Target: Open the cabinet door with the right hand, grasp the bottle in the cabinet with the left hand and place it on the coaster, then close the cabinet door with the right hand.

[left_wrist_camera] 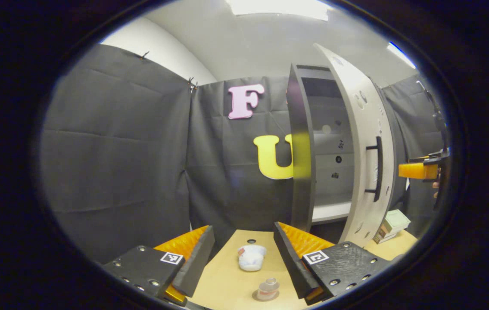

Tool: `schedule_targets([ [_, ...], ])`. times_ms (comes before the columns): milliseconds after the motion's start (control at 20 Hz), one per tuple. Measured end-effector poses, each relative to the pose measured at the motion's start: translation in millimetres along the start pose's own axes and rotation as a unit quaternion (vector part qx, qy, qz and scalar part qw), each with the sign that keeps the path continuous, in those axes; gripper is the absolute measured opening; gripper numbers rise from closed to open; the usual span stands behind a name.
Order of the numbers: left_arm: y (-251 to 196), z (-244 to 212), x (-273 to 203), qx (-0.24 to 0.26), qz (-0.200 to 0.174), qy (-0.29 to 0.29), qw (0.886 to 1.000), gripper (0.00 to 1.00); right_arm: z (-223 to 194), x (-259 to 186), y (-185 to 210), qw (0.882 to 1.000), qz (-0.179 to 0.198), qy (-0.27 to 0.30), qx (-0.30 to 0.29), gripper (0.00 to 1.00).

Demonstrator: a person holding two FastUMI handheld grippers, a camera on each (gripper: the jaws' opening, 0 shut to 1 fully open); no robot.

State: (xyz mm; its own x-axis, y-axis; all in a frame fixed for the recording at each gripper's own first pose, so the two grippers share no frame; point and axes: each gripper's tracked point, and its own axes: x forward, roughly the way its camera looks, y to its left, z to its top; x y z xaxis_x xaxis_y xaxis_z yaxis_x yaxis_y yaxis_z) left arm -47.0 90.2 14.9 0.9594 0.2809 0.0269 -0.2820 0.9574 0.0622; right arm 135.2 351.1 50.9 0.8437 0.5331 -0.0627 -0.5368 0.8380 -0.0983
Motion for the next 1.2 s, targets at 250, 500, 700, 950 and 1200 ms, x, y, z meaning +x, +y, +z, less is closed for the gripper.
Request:
schedule_targets([
  [250, -65.7, -4.3, -17.2, -0.026, -0.020, 0.000, 0.999, 0.84, -11.7, -35.5, -48.3, 1.000, 0.009, -0.003, 0.010, 0.99],
  [500, -131.5, 8.5, -37.1, -0.019, -0.042, 0.004, 0.999, 0.84, -34.0, -79.0, -118.9, 1.000, -0.027, 0.001, 0.008, 0.99],
  [700, -178.7, 11.2, -51.9, -0.045, -0.054, 0.009, 0.997, 0.84, -52.1, -115.5, -165.7, 0.998, -0.053, 0.011, 0.016, 0.99],
  [950, -196.0, 17.4, -60.9, -0.035, -0.053, 0.017, 0.998, 0.85, -72.6, -145.4, -206.5, 0.996, -0.080, 0.030, 0.020, 0.99],
  [1200, -185.9, 26.5, -57.9, -0.018, -0.045, 0.015, 0.999, 0.84, -74.4, -150.3, -208.6, 0.995, -0.080, 0.035, 0.045, 0.99],
])
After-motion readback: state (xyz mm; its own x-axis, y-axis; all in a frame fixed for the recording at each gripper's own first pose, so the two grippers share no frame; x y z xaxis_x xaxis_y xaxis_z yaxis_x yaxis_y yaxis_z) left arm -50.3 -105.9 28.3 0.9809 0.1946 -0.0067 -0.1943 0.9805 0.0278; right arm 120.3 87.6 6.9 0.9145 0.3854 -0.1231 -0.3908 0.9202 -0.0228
